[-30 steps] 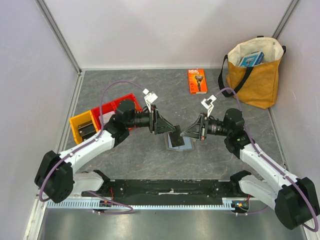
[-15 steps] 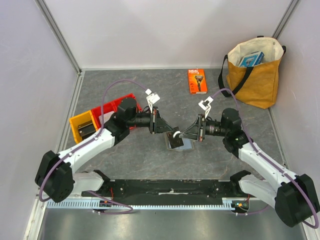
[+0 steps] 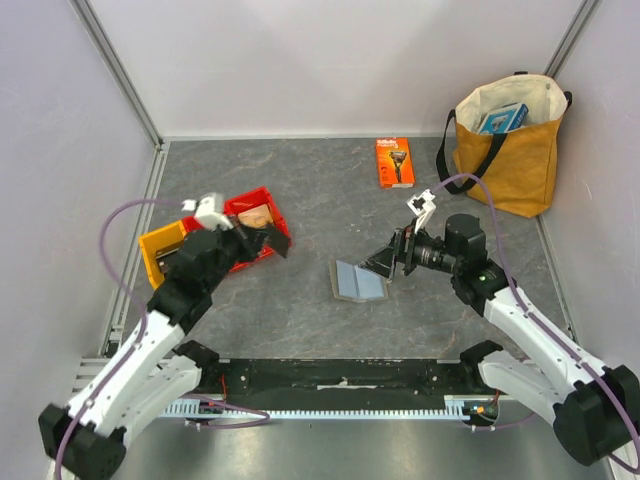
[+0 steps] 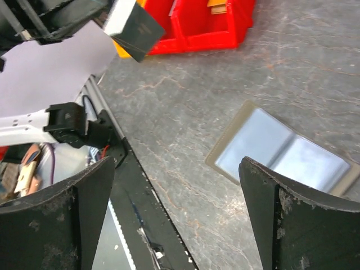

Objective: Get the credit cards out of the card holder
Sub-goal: Place the credit card in the storage box.

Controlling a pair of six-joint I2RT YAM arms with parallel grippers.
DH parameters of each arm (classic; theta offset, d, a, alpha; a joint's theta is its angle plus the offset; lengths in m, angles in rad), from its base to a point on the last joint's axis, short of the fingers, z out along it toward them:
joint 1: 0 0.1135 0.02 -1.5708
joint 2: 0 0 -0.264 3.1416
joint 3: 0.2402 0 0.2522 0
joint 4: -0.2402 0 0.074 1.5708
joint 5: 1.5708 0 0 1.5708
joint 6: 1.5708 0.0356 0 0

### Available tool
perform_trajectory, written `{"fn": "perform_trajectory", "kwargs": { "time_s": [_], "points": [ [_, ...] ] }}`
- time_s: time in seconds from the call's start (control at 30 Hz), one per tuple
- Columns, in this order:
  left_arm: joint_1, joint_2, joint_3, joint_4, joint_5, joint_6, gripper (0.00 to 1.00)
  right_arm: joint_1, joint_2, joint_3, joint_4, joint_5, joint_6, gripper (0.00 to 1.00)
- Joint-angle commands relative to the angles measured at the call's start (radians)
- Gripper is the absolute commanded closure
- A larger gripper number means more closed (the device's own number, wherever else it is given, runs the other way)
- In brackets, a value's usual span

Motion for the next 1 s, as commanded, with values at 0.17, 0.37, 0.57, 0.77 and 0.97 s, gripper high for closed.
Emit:
{"fn": "perform_trajectory", "kwargs": {
  "time_s": [0.17, 0.37, 0.57, 0.77, 0.97],
  "points": [
    [0.137, -0.315, -0.086, -0.265, -0.705, -0.146, 0.98, 0.092, -0.094, 0.009, -0.131, 0.342, -0.104, 0.02],
    [0.285, -0.244, -0.032, -0.205, -0.689, -0.034, 0.98, 0.188, -0.139, -0.009, -0.163, 0.454, -0.138, 0.02],
    [0.559, -0.148, -0.060, -0.050, -0.481, 0.000, 0.98, 0.248, -0.174, -0.017, -0.168, 0.505, -0.164, 0.02],
    [0.912, -0.050, -0.107, 0.091, -0.148, -0.017, 0.98, 0.303, -0.194, -0.026, -0.166, 0.532, -0.185, 0.02],
    [0.981, 0.066, -0.144, 0.249, -0.043, 0.017, 0.98, 0.336, -0.195, -0.035, -0.154, 0.548, -0.193, 0.02]
  ]
}}
